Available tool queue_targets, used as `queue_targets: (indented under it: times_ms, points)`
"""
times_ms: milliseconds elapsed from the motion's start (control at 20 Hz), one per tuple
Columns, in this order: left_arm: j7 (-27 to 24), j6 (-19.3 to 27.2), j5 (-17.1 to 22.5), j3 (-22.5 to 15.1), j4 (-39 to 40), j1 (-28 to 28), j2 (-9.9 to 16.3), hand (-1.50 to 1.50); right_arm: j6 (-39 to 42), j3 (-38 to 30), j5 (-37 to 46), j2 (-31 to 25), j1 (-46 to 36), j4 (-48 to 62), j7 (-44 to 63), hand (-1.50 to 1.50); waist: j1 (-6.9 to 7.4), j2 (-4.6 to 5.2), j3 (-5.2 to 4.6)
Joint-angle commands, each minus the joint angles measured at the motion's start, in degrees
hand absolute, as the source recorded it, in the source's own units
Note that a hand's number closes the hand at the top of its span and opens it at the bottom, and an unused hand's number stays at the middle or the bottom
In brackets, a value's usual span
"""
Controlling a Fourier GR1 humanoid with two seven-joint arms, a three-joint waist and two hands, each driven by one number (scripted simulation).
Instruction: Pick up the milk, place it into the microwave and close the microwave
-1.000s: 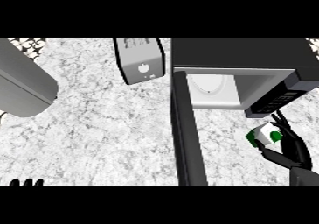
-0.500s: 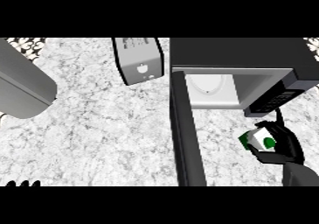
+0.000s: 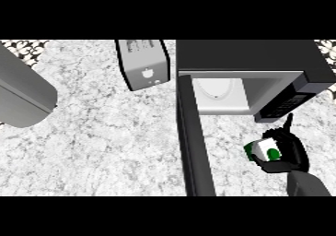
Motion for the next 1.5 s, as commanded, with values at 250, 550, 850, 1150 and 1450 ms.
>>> queue_targets:
  times_ms: [250, 550, 850, 1150, 1450]
  points:
    - [-3.0, -0.9, 1.8, 2.2, 1.5, 2.3, 0.3, -1.50, 4.7, 6.8, -1.7, 3.5, 7.8, -21.3, 4.5, 1.50, -0.90, -0.79, -0.33]
    - [-1.6, -2.4, 4.2, 3.6, 1.3, 0.6, 1.3, -1.50, 0.4, 11.2, -6.1, 10.3, 16.5, -43.0, 19.2, 1.50, -1.39, -0.70, -0.36]
    - [-3.5, -2.5, 3.0, 2.9, 1.3, 2.9, 0.2, -1.50, -6.9, 16.9, -7.6, 13.7, 27.9, -64.2, 30.1, 1.50, -0.12, -0.25, -0.16]
    - [-3.4, -5.4, 6.4, 6.5, 0.8, 4.6, 1.5, -1.50, -16.3, 22.6, -7.8, 13.8, 26.0, -73.6, 37.4, 1.50, 0.54, -0.09, -0.12]
    - [-2.5, -7.2, 9.5, 10.9, -0.3, 5.2, 2.9, -1.50, -28.5, 22.8, -0.8, 13.8, 15.6, -64.8, 37.7, 1.50, 0.95, 0.02, -0.10]
